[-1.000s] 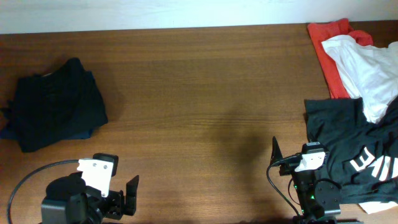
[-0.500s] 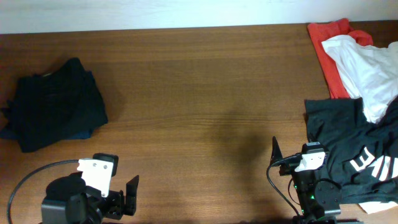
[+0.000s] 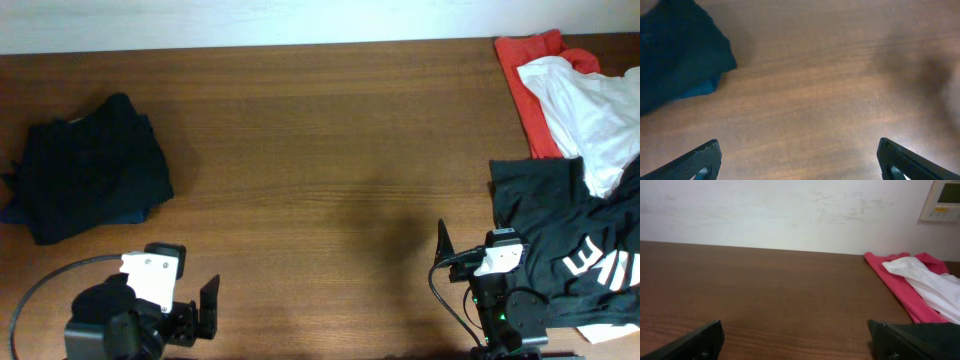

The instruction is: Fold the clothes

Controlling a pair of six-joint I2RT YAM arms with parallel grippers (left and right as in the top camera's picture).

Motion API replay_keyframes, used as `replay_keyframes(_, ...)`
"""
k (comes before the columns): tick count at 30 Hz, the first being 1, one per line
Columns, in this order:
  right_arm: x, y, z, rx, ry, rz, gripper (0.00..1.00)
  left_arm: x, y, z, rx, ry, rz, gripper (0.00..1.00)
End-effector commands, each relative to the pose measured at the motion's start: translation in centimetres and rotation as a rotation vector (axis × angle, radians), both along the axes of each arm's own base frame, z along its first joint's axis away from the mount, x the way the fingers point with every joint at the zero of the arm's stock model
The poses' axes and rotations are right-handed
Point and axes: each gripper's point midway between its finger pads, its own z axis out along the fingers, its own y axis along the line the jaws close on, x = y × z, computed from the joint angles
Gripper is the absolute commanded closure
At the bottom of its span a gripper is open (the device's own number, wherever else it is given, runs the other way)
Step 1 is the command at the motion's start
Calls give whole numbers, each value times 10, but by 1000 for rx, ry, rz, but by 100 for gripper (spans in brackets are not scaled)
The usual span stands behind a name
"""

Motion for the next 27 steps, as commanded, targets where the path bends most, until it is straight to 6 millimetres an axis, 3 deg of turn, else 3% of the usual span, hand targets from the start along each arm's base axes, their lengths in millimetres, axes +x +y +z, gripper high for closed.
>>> replay_keyframes(1,0,0,-1,-2,-1,2,1,2,8,-11,13,-32,42,1)
replay_keyframes(6,0,0,-1,-2,-1,2,1,7,8,-37,10,-80,48,1)
replay_keyframes(15,0,0,-1,-2,-1,2,1,44,8,-86,-5,-288,71,1)
replay_keyframes(18,0,0,-1,-2,-1,2,1,56,7,-83,-22,-399,73,1)
replay_keyframes(27,0,0,-1,-2,-1,2,1,85,20,-45,-23,-812,162,1)
